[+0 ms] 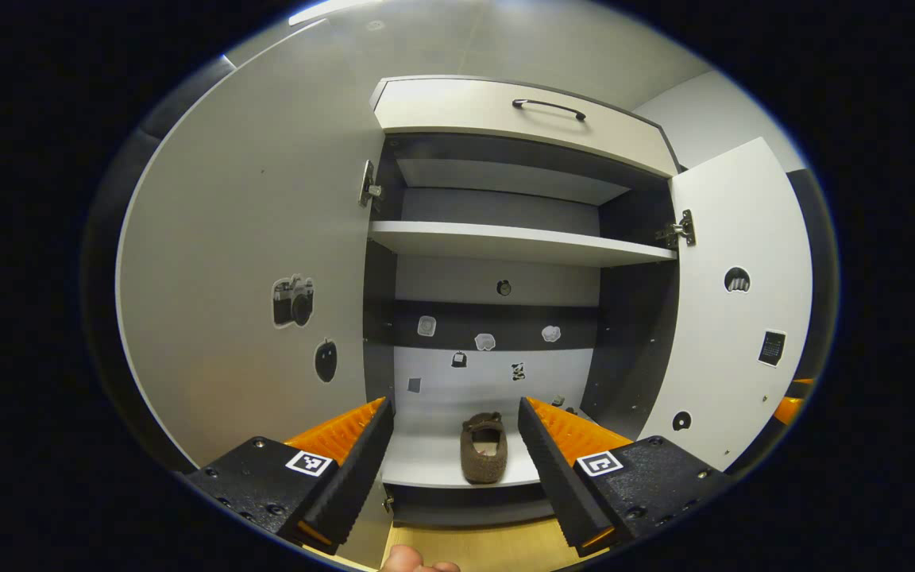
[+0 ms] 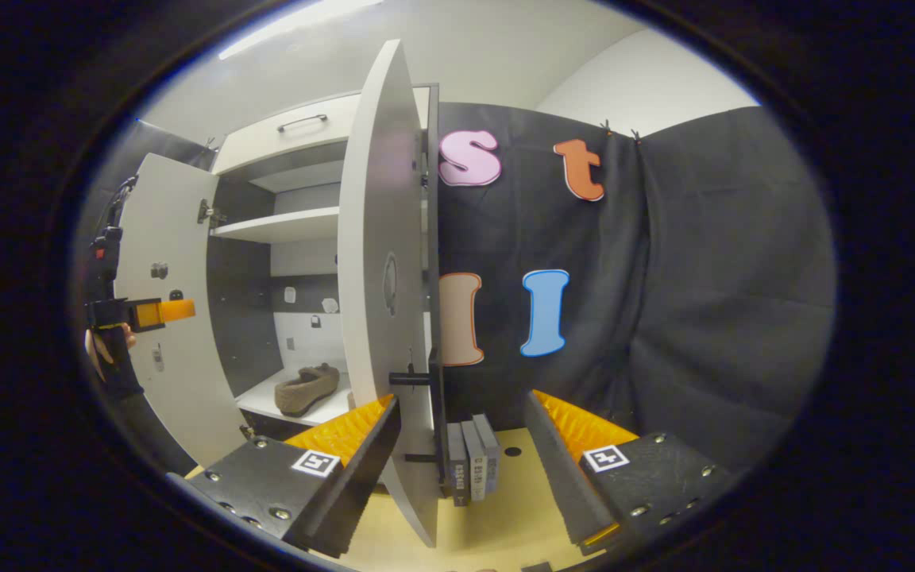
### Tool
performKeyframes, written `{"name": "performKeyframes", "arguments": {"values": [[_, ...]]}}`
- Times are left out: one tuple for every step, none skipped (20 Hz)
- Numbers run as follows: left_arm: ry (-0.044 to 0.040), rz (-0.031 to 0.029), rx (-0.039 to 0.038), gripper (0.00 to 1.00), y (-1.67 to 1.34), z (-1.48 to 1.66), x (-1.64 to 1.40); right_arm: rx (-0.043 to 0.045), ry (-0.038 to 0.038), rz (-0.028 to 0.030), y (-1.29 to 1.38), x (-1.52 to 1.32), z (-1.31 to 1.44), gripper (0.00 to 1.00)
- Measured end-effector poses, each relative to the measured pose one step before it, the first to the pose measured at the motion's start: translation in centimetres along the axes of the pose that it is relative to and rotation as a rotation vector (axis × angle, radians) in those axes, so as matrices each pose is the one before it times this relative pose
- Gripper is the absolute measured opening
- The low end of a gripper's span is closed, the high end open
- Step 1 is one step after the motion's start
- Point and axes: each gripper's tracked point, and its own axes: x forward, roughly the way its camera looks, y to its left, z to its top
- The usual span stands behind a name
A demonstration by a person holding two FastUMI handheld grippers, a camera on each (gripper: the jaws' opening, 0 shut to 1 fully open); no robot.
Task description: Grab one shoe with the right hand and put it into the shoe cabinet, grab the other shoe with the left hand and put it into the shoe cabinet; then close the right door with the right hand and the left door with the left hand.
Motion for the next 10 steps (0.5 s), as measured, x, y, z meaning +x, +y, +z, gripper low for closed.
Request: {"name": "performKeyframes", "arguments": {"values": [[0.00169,0.00355,-0.00116,0.96,0.137,-0.039,-0.356,0.00419,-0.00036,0.02125,0.629,0.091,-0.096,0.93],[0.00210,0.00363,-0.00060,0.96,0.016,-0.094,-0.381,0.00605,0.00225,0.02598,0.872,0.119,-0.100,0.93],[-0.00013,0.00253,-0.00123,0.96,0.152,-0.030,-0.388,0.00464,0.00274,0.03041,0.990,0.156,-0.126,0.96],[-0.00147,0.00245,-0.00124,0.96,0.060,-0.010,-0.350,0.00327,0.00320,0.03168,1.141,0.300,-0.081,0.93],[0.00143,0.00446,0.00003,0.96,0.223,-0.047,-0.349,0.00321,0.00227,0.03216,1.017,0.408,-0.105,0.93],[0.00125,0.00697,0.00171,0.96,0.260,-0.124,-0.302,0.00396,0.00276,0.02214,0.624,0.293,0.019,0.96],[-0.00047,0.00854,0.00164,0.96,0.376,0.069,-0.319,0.00204,0.00151,0.02120,0.977,0.476,-0.176,0.99],[-0.00018,0.00938,-0.00052,0.93,0.336,-0.009,-0.208,-0.00122,-0.00010,0.01686,0.792,0.513,-0.071,0.96],[0.00036,0.00770,-0.00176,0.93,0.351,0.064,-0.331,-0.00468,0.00180,0.00905,0.465,0.466,-0.051,0.93],[0.00239,0.00720,-0.00146,0.96,0.223,-0.188,-0.036,-0.00673,0.00093,0.00725,0.347,0.463,0.058,0.93]]}}
